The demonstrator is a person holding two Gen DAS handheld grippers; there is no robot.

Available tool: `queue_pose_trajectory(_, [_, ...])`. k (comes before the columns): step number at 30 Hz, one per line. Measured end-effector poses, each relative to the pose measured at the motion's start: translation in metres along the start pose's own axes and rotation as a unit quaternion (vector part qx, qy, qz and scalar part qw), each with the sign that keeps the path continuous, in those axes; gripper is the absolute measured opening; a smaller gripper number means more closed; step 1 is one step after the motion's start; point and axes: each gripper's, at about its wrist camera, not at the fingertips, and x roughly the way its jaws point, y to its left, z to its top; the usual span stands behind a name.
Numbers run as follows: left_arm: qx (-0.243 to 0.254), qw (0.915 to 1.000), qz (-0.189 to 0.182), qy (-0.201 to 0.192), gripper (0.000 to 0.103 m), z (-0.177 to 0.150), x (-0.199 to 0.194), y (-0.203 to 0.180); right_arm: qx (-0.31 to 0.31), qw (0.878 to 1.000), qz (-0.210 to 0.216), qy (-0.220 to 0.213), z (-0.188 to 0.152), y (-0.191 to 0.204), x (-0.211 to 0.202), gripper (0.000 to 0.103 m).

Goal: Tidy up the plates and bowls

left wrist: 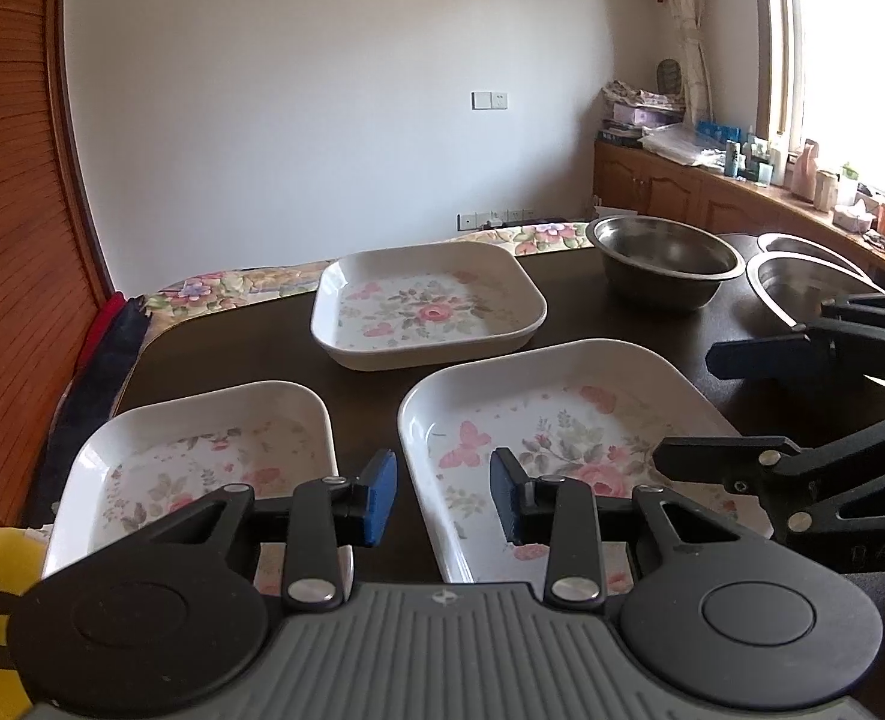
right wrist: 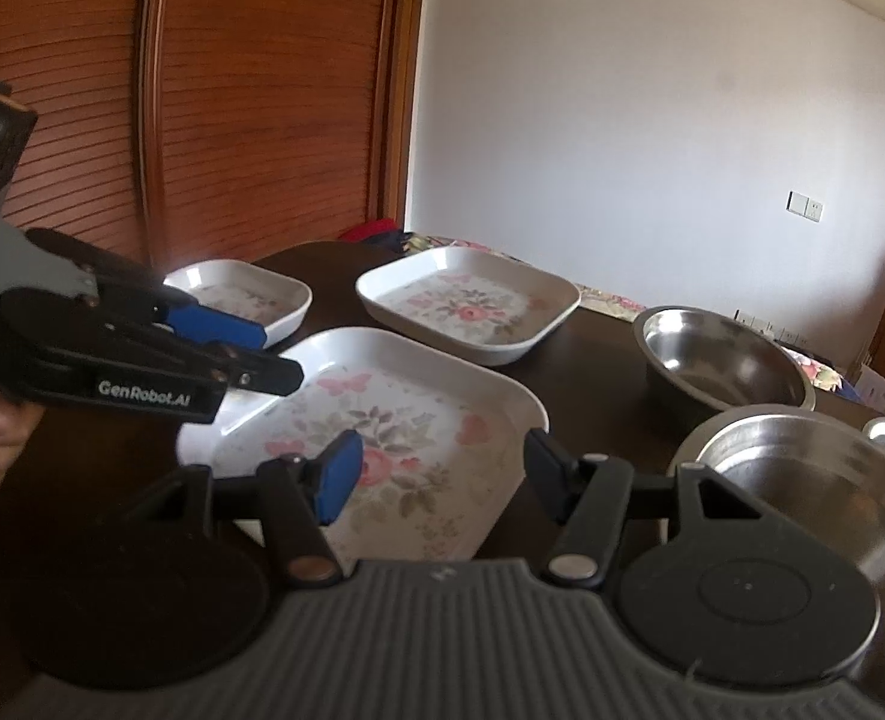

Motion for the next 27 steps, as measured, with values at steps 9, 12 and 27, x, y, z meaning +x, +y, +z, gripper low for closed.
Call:
queue_pose_trajectory(9, [0.008, 0.9999, -0.007, 0.006, 0.062, -0.002, 0.002, -0.001, -0.024, 0.998, 0.002, 0.050, 0.017, 0.001, 0.011, 0.052])
queue_pose_trajectory(12, [0.009, 0.9999, -0.008, 0.008, 0.062, -0.003, 0.004, -0.002, -0.013, 0.998, 0.006, 0.068, 0.029, -0.008, 0.016, 0.051])
queue_pose_trajectory(27, [0.022, 0.9993, -0.010, 0.030, 0.058, -0.002, 0.011, -0.001, -0.042, 0.986, -0.009, 0.160, 0.058, -0.024, 0.059, 0.051])
